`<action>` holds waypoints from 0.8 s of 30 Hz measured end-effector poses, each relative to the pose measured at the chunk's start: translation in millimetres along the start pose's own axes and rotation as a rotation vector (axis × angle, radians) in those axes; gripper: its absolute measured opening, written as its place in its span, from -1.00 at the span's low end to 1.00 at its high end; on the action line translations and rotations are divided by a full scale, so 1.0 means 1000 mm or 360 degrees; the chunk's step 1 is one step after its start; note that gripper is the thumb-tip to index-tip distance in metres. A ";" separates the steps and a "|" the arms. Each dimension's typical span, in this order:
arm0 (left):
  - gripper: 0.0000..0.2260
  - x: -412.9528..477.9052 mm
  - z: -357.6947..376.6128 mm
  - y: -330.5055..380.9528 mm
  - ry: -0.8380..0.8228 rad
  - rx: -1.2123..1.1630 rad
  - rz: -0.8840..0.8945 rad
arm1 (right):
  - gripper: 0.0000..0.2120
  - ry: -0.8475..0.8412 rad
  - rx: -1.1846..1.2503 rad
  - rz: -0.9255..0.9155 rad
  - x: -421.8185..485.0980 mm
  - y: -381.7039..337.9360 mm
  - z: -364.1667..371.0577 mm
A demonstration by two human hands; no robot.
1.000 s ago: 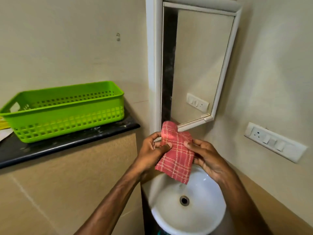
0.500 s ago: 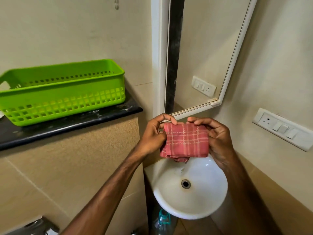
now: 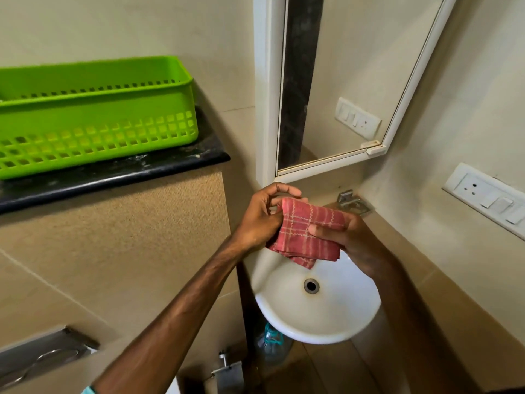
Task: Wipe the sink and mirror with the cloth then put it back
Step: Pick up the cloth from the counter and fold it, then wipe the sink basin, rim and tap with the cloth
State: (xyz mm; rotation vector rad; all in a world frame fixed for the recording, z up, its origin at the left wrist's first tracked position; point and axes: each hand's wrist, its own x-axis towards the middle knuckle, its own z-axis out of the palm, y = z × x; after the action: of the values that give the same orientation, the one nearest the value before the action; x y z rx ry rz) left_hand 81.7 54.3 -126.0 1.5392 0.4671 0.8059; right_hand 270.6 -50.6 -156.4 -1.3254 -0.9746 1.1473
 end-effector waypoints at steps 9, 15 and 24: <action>-0.63 -0.005 0.024 -0.073 0.0228 0.0096 -0.0723 | -0.61 0.0041 0.0157 0.0220 0.029 0.046 -0.036; -0.70 -0.035 0.051 -0.147 0.0442 0.0701 -0.0695 | -0.65 -0.0091 0.0311 0.0658 0.031 0.114 -0.032; -0.82 -0.090 0.081 -0.250 0.0571 0.0988 -0.0907 | -0.58 -0.0300 0.0179 0.1074 0.026 0.227 -0.048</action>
State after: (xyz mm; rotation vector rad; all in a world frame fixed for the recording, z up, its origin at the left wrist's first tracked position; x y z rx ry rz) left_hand 120.7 -30.1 -388.1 1.6825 1.4531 0.4982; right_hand 308.7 -54.1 -386.8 -1.5204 -0.5816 1.8340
